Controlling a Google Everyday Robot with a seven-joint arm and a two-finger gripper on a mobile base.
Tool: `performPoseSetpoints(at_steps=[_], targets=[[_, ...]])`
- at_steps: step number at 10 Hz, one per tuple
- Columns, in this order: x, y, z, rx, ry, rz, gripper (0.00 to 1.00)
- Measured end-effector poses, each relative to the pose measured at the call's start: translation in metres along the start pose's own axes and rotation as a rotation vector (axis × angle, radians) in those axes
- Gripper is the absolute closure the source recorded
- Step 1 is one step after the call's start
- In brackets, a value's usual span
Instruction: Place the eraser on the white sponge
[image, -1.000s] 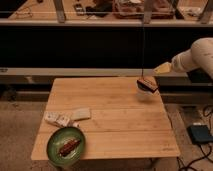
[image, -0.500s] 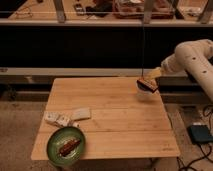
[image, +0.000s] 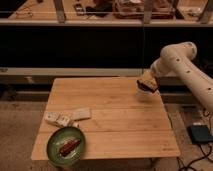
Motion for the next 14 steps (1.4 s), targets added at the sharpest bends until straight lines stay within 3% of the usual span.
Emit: performPoseSetpoints(at_steps=[6, 11, 14], targets=[[-0.005, 0.021, 0.042, -0.032, -0.021, -0.005, 0.2], [-0.012, 0.023, 0.069, 0.004, -0.057, -0.005, 0.2], [-0.017, 0.028, 0.082, 0.006, -0.079, -0.01, 0.2]])
